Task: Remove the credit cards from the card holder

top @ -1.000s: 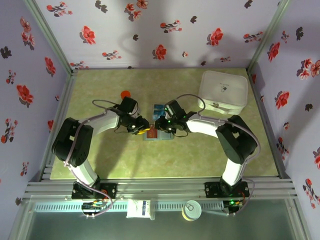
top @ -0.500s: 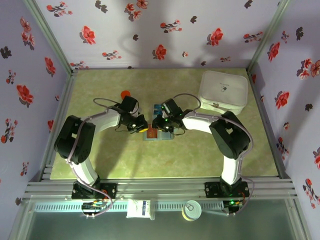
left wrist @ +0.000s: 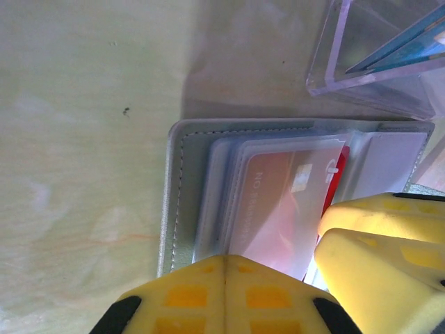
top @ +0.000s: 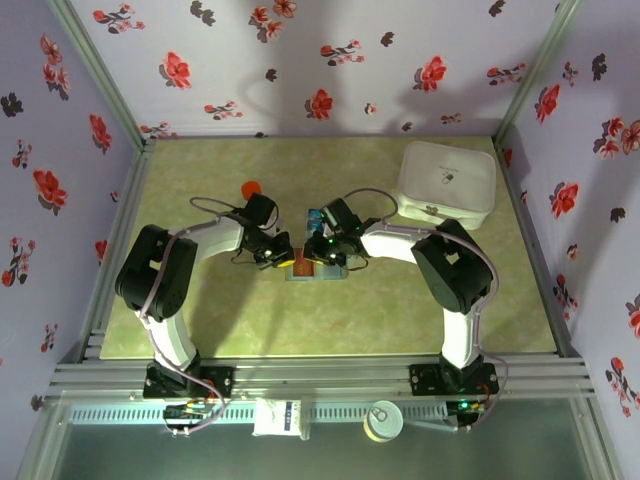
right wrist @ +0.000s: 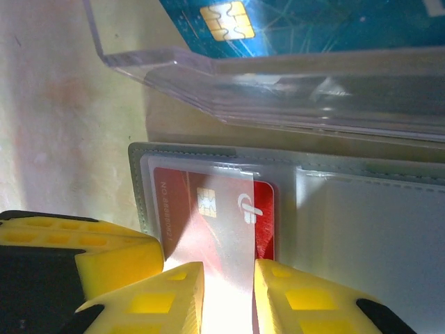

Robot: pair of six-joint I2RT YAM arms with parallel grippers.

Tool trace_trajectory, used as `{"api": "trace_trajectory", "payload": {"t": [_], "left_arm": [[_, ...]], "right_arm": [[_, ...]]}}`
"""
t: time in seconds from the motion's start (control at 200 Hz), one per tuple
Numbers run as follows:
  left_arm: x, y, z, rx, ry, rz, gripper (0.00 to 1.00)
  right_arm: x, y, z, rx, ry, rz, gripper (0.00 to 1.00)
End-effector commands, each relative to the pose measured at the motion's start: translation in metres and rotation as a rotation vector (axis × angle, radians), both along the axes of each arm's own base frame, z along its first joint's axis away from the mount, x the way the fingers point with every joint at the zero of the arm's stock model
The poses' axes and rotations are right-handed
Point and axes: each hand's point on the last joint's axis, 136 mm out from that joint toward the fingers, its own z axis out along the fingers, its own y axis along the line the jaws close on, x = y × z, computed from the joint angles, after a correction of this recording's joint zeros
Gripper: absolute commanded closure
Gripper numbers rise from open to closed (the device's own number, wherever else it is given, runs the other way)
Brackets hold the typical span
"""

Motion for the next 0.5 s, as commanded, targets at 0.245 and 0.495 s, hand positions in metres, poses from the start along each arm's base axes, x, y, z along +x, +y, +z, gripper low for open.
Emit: {"api": "trace_trajectory", "payload": {"t": [0.245, 0.495], "left_arm": [[-0.0041, 0.0081, -0.0127, 0.026, 0.021, -0.011, 0.97], [-0.0036, 0.0074, -0.0126, 0.019, 0.020, -0.004, 0.97]], "right_arm": [[-0.0045, 0.0089, -0.0041, 0.025, 0.027, 0.035, 0.79], [-0.0069, 0.0093, -0.0039, 0.037, 0.028, 0.042, 0.82]]}}
